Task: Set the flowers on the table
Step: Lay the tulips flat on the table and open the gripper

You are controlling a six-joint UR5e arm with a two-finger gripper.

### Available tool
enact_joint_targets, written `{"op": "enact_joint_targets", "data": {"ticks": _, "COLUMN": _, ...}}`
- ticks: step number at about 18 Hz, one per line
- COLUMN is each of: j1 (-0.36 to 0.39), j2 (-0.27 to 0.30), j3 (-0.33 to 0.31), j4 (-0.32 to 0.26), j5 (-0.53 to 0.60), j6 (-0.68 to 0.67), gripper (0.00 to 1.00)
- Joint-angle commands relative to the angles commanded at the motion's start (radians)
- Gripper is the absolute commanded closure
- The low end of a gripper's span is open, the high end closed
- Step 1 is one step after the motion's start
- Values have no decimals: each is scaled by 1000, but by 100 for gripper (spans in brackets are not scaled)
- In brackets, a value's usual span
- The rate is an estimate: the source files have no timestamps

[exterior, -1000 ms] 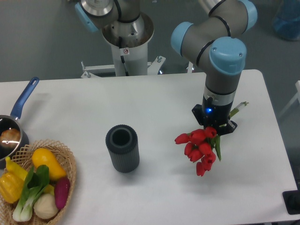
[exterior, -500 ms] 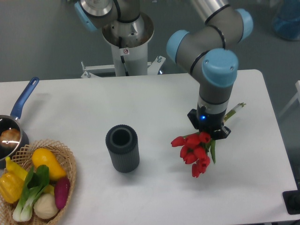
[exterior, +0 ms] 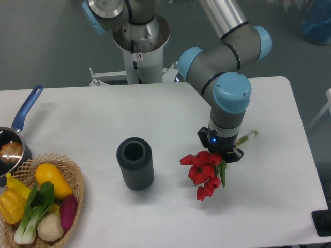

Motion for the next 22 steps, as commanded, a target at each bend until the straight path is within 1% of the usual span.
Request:
{"op": "enact_joint_targets", "data": {"ticks": 3, "j1": 2, "j2": 5, "j3": -34, "j4": 55, "j5": 2, "j6": -2, "gripper": 0}}
{"op": "enact_joint_targets", "data": {"ticks": 4, "j1": 3, "j2": 6, "j3": -38, "j4": 64, "j5": 3, "j6": 0, "gripper": 0}}
{"op": "enact_joint_targets", "data": {"ticks": 9, "j1": 11, "j2": 9, "j3": -34, "j4": 71, "j5": 6, "j6": 1, "gripper": 0}}
{"op": "enact_joint_targets", "data": {"ticks": 11, "j1": 12, "j2": 21, "j3": -31, "j4": 72, "j5": 3, "j6": 3, "gripper": 0}}
{"op": "enact_joint_targets", "data": {"ticks": 16, "j1": 18, "j2": 25, "j3": -35, "j4": 89, "j5": 3, "j6": 3, "gripper": 0}}
{"op": "enact_joint_targets", "data": {"ticks": 22, "j1": 18, "j2": 29, "j3": -37, "j4": 89, "j5": 5, "j6": 3, "gripper": 0}}
